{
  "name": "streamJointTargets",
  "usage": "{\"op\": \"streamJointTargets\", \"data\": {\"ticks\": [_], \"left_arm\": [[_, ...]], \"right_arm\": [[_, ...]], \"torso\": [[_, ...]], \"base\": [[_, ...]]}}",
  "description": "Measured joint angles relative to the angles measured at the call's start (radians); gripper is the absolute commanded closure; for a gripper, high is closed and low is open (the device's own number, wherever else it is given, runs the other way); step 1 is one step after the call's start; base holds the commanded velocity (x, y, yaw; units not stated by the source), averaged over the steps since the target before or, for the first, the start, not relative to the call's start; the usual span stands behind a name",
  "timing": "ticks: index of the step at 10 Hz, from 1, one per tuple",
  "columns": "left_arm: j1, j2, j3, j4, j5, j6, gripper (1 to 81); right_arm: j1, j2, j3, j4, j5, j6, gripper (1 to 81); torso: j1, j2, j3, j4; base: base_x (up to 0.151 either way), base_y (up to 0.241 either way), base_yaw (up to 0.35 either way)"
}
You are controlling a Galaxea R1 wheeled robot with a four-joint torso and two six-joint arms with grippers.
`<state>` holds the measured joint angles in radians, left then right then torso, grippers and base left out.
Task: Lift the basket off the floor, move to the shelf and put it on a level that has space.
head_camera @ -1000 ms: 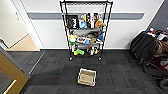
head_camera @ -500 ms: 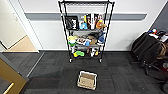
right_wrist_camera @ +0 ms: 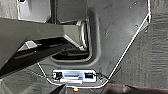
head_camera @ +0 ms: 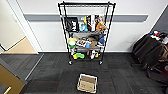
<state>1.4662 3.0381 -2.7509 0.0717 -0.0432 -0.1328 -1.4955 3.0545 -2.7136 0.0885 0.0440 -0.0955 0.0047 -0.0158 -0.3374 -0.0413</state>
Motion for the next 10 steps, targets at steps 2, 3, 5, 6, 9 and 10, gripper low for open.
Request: {"op": "streamJointTargets", "data": {"ticks": [2,3,5,6,9,10], "left_arm": [[-0.009,0.0,0.0,0.0,-0.002,0.0,1.0],[-0.009,0.001,0.001,0.0,-0.003,0.0,1.0],[-0.009,0.0,0.0,-0.001,-0.002,0.0,1.0],[-0.008,-0.003,0.0,-0.001,-0.002,0.0,1.0],[-0.008,-0.005,0.0,-0.001,-0.003,0.0,1.0],[-0.009,-0.005,0.0,-0.001,-0.003,0.0,1.0]], "right_arm": [[0.011,-0.019,0.004,-0.004,0.001,-0.003,1.0],[0.01,-0.03,0.015,-0.005,0.0,-0.007,1.0],[0.011,-0.042,0.055,-0.007,0.0,-0.008,1.0],[0.011,-0.045,0.068,-0.007,0.0,-0.008,1.0],[0.011,-0.053,0.067,-0.007,0.0,-0.008,1.0],[0.012,-0.052,0.064,-0.007,0.0,-0.007,1.0]], "torso": [[0.0,0.0,0.0,0.0],[0.0,0.0,0.0,0.0],[0.0,0.0,0.0,0.0],[0.0,0.0,0.0,0.0],[0.0,0.0,0.0,0.0],[0.0,0.0,0.0,0.0]], "base": [[0.133,0.0,0.0],[0.134,0.0,0.0],[0.134,0.0,0.0],[0.133,0.0,0.0],[0.138,0.0,0.0],[0.138,0.0,0.0]]}}
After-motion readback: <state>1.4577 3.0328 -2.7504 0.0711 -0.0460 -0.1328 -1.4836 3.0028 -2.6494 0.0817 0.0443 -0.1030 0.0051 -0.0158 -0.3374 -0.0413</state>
